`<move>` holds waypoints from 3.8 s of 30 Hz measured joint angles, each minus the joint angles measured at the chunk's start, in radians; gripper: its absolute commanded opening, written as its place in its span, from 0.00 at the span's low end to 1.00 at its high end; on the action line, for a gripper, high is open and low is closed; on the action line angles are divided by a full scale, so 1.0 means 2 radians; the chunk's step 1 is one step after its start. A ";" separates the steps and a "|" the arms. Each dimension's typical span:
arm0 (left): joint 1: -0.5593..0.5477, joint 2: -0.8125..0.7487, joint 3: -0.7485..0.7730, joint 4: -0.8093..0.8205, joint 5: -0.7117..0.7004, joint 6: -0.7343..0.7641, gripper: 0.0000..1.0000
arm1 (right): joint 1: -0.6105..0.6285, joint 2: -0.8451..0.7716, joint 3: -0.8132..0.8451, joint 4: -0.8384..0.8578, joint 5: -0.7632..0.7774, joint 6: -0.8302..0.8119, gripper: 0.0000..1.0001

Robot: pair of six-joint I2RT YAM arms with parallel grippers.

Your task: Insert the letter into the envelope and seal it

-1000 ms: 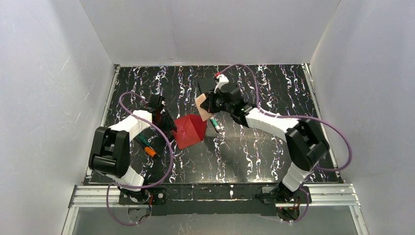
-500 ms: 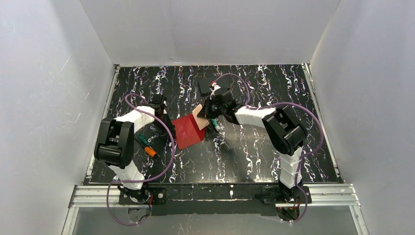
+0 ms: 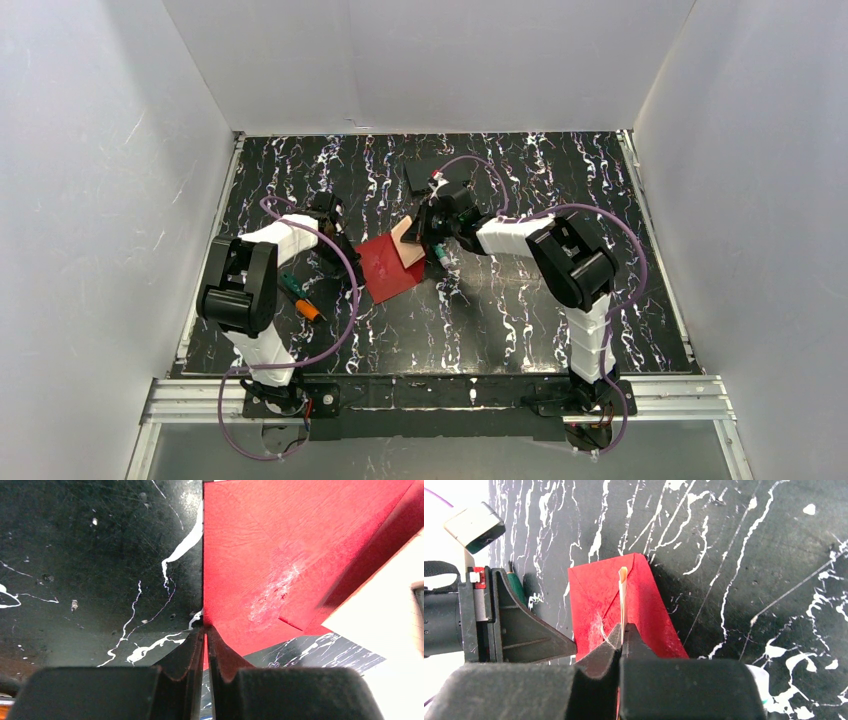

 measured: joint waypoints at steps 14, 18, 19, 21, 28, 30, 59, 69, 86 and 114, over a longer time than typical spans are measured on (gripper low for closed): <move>0.001 -0.002 -0.006 0.007 0.005 -0.017 0.08 | 0.000 0.025 0.013 -0.043 -0.001 0.026 0.01; 0.002 -0.002 -0.007 0.008 0.008 -0.019 0.08 | 0.001 0.025 0.018 -0.044 -0.008 0.025 0.01; 0.003 -0.002 -0.007 0.009 0.008 -0.019 0.08 | 0.002 0.026 0.019 -0.044 -0.010 0.024 0.01; 0.003 -0.002 -0.007 0.009 0.008 -0.020 0.08 | 0.005 0.028 0.022 -0.044 -0.012 0.021 0.01; 0.003 -0.002 -0.007 0.010 0.011 -0.020 0.11 | 0.014 0.040 0.028 -0.043 -0.016 0.020 0.01; 0.003 -0.002 -0.007 0.010 0.012 -0.020 0.12 | 0.013 0.041 0.028 -0.042 -0.018 0.022 0.01; 0.003 -0.018 -0.040 0.059 0.054 -0.081 0.27 | 0.024 0.024 0.024 -0.093 0.047 0.142 0.01; 0.005 -0.025 -0.061 0.088 0.072 -0.130 0.27 | 0.031 0.015 0.013 -0.090 0.068 0.163 0.01; 0.004 -0.020 -0.054 0.087 0.076 -0.103 0.29 | 0.042 0.034 0.021 -0.056 0.024 0.134 0.25; -0.002 0.038 0.046 0.001 0.069 -0.007 0.48 | 0.057 -0.017 0.067 -0.216 0.114 -0.105 0.86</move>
